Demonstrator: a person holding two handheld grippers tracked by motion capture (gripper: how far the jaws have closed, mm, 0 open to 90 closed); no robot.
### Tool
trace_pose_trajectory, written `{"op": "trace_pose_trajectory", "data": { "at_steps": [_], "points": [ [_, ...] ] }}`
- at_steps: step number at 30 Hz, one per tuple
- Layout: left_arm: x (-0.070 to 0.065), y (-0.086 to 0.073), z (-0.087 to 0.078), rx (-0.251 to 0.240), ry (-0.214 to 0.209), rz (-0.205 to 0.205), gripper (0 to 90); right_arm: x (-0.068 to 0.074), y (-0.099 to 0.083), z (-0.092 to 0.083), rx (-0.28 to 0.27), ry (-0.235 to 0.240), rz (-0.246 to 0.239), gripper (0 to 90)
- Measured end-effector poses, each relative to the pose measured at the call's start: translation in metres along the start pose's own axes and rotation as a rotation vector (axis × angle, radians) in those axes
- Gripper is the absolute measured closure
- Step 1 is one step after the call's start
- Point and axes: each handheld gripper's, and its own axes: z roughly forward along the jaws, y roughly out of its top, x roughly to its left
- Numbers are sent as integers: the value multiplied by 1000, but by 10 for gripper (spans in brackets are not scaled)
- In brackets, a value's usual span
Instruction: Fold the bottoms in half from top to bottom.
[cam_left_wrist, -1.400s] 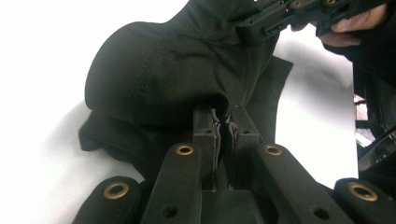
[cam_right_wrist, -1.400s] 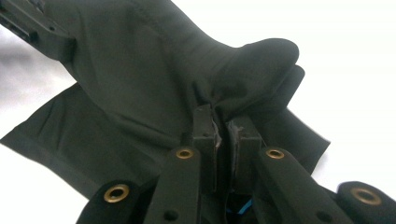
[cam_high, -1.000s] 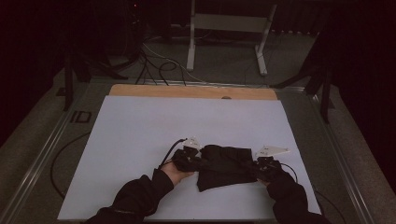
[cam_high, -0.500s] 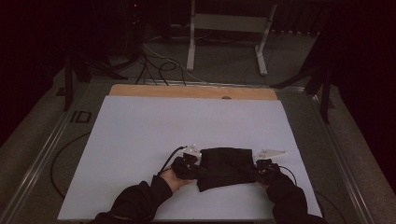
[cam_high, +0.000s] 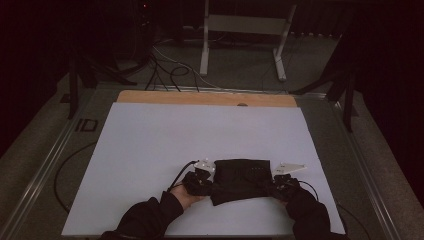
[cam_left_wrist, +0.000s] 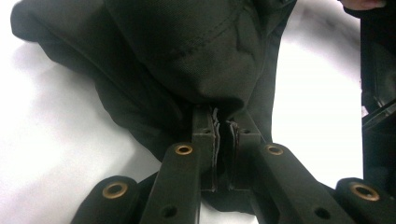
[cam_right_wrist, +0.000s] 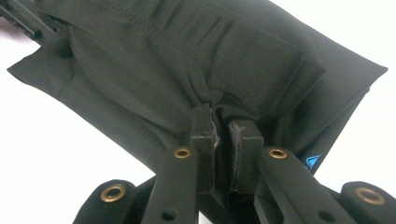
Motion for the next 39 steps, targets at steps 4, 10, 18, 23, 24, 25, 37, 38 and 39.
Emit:
{"op": "trace_pose_trajectory", "data": {
  "at_steps": [4, 10, 18, 23, 24, 25, 37, 38, 39],
  "points": [
    [1, -1, 0, 3, 1, 12, 837, -3, -1, -2, 5, 15, 4, 813],
    [2, 0, 0, 15, -8, 8, 828, -2, 0, -1, 15, 15, -3, 804],
    [-2, 1, -6, 2, -27, -4, 693, -4, 4, -9, 26, 14, -2, 647],
    [-9, 6, -29, -7, -23, 8, 616, -10, 9, -25, -10, -7, 8, 646],
    [-11, 6, -35, -9, -15, 12, 614, -10, 10, -27, -11, -8, 8, 646],
    [-12, 7, -40, -10, -5, 16, 613, -10, 11, -29, -11, -14, 8, 647],
    [10, 29, -57, -78, 196, 1, 894, -25, 42, -45, -68, -130, -61, 899],
    [13, 31, -54, -76, 203, -7, 895, -27, 45, -43, -66, -137, -60, 899],
    [13, 31, -54, -76, 203, -7, 895, -27, 45, -43, -66, -137, -60, 899]
  ]
}}
